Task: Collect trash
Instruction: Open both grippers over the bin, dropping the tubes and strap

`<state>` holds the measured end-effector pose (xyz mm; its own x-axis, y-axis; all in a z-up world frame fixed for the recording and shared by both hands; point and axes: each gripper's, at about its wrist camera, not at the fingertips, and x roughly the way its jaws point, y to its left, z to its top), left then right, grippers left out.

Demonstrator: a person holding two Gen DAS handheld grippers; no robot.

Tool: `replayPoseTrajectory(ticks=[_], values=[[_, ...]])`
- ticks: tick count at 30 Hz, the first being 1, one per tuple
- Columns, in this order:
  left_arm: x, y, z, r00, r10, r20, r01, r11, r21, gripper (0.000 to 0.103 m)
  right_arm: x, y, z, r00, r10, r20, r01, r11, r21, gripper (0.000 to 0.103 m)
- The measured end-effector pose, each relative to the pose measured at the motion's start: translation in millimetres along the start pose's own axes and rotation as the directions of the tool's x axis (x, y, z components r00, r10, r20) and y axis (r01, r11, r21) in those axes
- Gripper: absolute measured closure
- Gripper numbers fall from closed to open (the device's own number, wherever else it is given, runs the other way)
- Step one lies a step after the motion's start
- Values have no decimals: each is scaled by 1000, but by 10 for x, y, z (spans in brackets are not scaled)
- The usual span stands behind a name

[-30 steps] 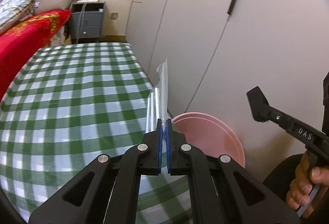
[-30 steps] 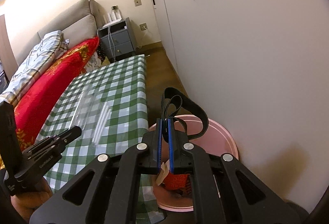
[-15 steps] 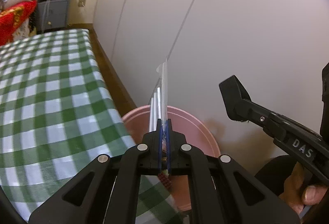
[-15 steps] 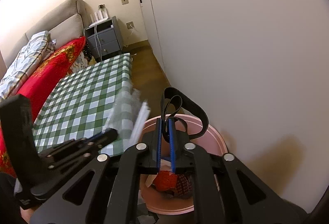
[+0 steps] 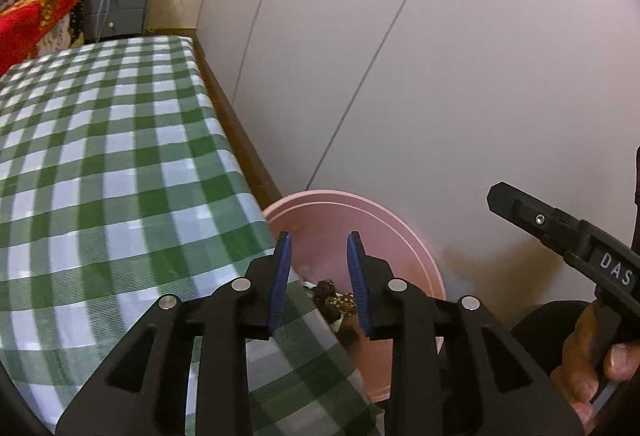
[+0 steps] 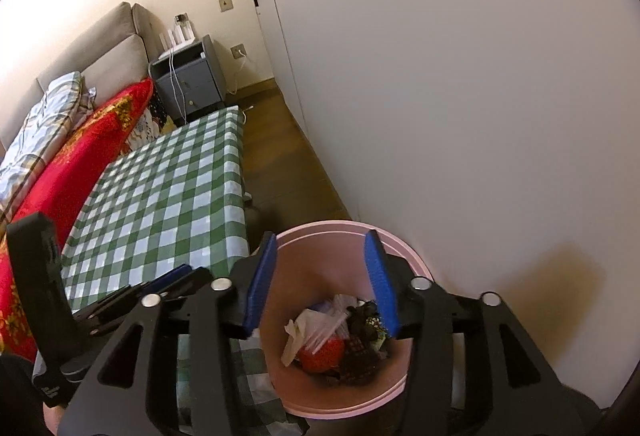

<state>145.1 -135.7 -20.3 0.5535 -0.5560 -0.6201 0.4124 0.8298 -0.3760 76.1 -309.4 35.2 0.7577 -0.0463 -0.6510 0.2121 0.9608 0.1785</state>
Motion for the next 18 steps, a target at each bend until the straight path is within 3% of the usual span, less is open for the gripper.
replayPoseTrajectory(ticks=[9, 13, 18], values=[[-725, 53, -73, 991, 92, 99, -95, 995, 27, 46, -162, 157, -32, 999, -7, 43, 11, 997, -77, 31], [-1139, 59, -149, 975, 150, 164, -156, 987, 24, 29, -264, 234, -69, 998, -2, 65, 9, 993, -115, 17], [-1524, 62, -407, 947, 252, 199, -264, 964, 40, 15, -366, 350, -173, 998, 28, 60, -19, 989, -150, 12]])
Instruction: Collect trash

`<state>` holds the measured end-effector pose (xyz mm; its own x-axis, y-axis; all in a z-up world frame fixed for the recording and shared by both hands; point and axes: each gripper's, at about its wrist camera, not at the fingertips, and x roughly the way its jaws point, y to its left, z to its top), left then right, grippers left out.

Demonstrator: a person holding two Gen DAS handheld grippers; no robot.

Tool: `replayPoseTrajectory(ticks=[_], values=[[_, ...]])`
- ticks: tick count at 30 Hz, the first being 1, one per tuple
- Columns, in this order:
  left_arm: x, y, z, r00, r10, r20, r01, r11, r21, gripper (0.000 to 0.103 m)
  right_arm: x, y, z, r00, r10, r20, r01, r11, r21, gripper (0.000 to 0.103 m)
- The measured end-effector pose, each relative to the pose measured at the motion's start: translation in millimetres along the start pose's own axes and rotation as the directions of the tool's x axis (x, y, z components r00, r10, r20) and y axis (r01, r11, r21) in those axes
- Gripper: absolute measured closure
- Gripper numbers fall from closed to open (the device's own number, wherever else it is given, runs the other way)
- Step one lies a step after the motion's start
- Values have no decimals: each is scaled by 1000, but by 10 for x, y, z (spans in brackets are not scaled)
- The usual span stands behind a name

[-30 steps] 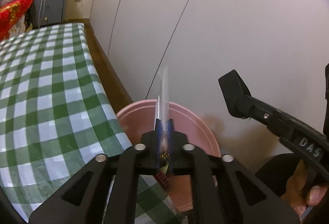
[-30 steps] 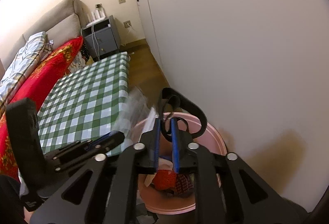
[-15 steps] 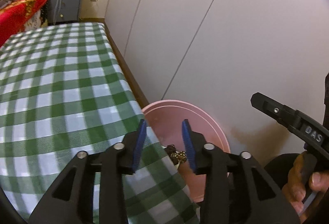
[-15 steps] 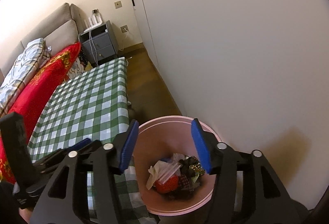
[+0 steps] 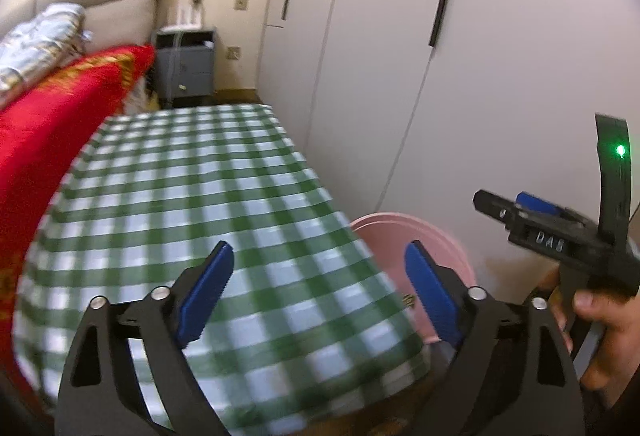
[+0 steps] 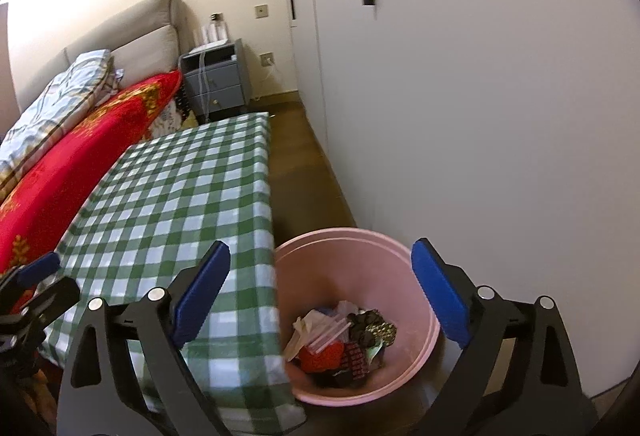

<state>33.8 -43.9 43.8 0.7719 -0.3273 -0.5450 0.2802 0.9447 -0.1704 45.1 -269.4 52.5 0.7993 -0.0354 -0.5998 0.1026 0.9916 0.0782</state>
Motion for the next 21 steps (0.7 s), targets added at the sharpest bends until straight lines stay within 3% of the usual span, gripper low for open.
replayPoseTrajectory(ticks=[6, 11, 21], values=[[-364, 148, -334, 990, 142, 2, -142, 990, -24, 9, -271, 337, -212, 998, 45, 45, -42, 996, -73, 8], [-550, 292, -450, 980, 198, 15, -196, 976, -89, 9, -509, 618, -424, 994, 46, 97, -33, 991, -132, 5], [-339, 412, -563, 947, 320, -14, -318, 937, -144, 8, -337, 663, -533, 998, 39, 49, -32, 991, -129, 5]])
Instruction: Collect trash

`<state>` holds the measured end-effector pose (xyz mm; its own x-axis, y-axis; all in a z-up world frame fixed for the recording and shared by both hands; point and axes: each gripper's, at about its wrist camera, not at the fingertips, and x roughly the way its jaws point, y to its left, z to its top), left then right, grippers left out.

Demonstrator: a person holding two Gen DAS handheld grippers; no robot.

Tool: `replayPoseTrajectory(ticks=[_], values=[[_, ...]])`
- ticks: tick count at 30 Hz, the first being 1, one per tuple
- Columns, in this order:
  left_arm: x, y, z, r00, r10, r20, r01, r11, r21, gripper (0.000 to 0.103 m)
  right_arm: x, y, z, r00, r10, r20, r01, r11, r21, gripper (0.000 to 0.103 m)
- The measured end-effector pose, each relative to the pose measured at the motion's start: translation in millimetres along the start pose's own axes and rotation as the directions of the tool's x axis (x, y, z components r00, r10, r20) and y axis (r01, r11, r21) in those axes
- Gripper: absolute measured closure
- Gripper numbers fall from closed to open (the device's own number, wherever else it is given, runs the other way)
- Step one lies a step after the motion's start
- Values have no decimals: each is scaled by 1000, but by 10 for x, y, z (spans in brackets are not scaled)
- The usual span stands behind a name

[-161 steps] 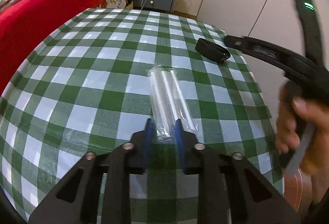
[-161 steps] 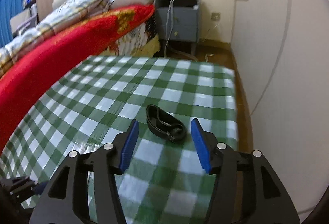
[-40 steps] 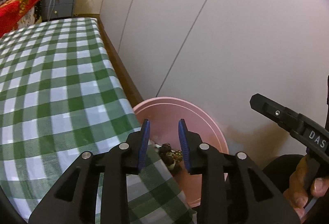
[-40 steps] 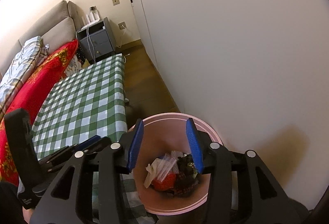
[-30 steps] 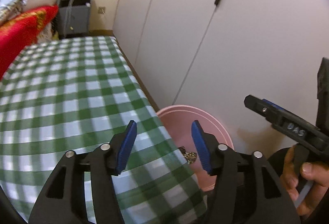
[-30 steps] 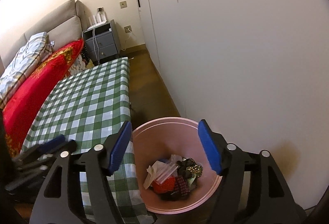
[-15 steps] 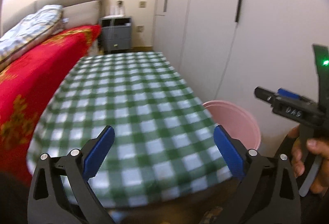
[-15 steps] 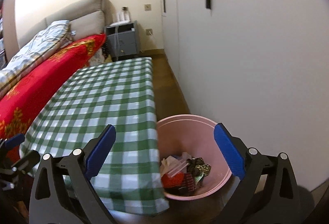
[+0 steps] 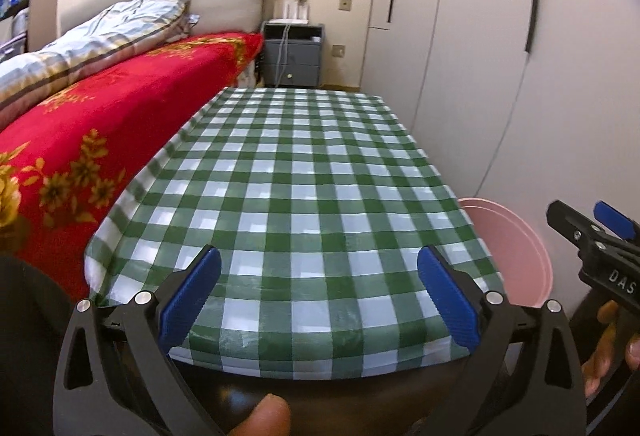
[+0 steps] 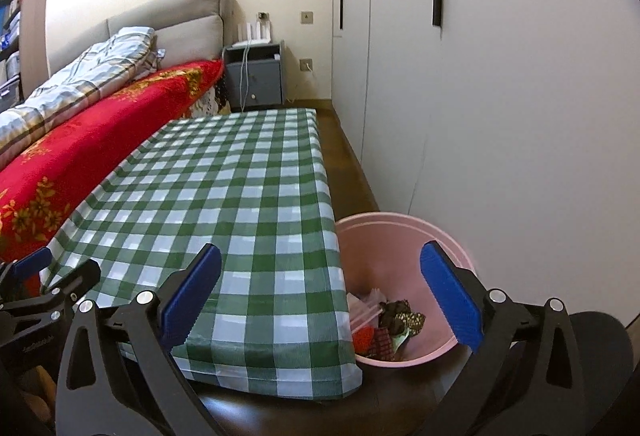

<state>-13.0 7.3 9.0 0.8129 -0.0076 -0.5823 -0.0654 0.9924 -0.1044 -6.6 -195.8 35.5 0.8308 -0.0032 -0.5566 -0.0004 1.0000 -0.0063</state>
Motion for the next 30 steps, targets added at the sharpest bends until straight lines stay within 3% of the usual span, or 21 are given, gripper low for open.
replayPoseTrajectory(ticks=[15, 30], values=[[29, -51, -19, 999, 32, 14, -33, 999, 17, 8, 121, 71, -21, 1000, 9, -19, -9, 1000, -21, 5], [101, -27, -40, 1000, -2, -7, 2, 1000, -20, 8, 136, 63, -53, 999, -13, -31, 12, 1000, -25, 5]])
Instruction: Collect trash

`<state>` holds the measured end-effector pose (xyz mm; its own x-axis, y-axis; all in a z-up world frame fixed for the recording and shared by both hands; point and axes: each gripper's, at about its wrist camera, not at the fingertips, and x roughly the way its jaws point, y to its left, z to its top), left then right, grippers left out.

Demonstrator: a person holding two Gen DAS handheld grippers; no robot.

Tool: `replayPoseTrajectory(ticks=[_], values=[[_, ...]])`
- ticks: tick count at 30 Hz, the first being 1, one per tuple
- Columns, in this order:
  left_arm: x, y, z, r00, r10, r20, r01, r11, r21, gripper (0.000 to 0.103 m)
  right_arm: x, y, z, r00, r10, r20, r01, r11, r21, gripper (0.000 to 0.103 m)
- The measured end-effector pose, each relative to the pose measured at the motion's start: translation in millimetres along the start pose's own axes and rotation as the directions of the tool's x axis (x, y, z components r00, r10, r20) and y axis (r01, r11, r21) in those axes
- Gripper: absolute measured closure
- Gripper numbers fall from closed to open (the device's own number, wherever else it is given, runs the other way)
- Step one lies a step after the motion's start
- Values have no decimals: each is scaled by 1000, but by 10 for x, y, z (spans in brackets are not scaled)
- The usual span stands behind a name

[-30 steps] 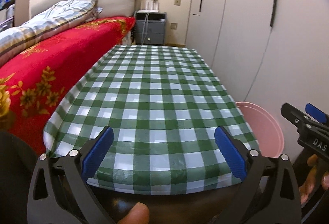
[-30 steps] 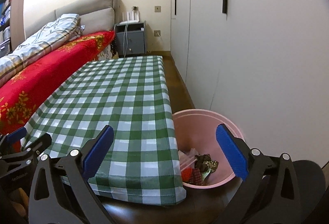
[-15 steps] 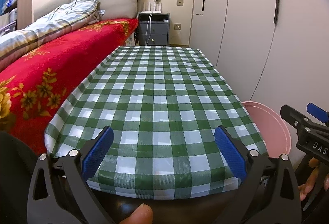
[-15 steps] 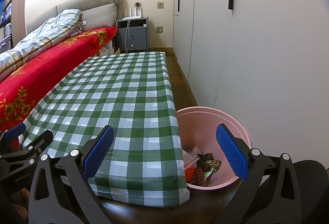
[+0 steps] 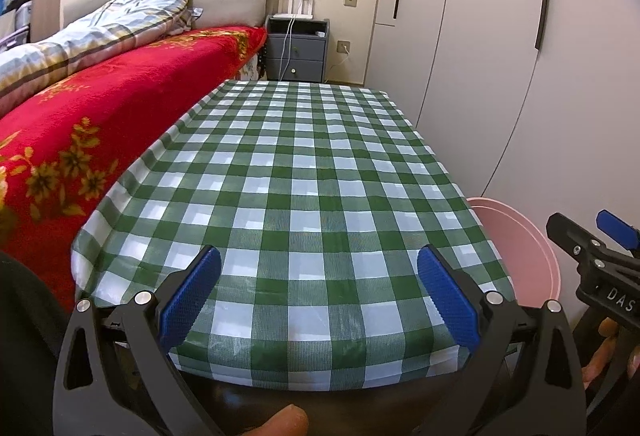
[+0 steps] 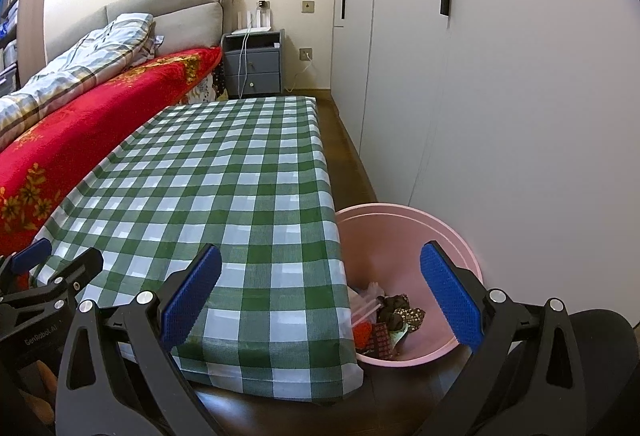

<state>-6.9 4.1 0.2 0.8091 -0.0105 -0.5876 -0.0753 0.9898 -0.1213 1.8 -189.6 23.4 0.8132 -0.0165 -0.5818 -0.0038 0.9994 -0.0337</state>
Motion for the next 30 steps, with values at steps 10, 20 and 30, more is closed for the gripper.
replayPoseTrajectory(ticks=[10, 20, 30], values=[[-1, -1, -1, 1000, -11, -9, 11, 1000, -3, 8, 4, 3, 1, 1000, 0, -4, 0, 1000, -3, 5], [5, 1, -5, 1000, -11, -11, 11, 1000, -5, 8, 3, 6, -3, 1000, 2, -5, -2, 1000, -3, 5], [10, -9, -9, 1000, -12, -12, 12, 1000, -7, 8, 1, 8, 2, 1000, 0, -4, 0, 1000, -4, 5]])
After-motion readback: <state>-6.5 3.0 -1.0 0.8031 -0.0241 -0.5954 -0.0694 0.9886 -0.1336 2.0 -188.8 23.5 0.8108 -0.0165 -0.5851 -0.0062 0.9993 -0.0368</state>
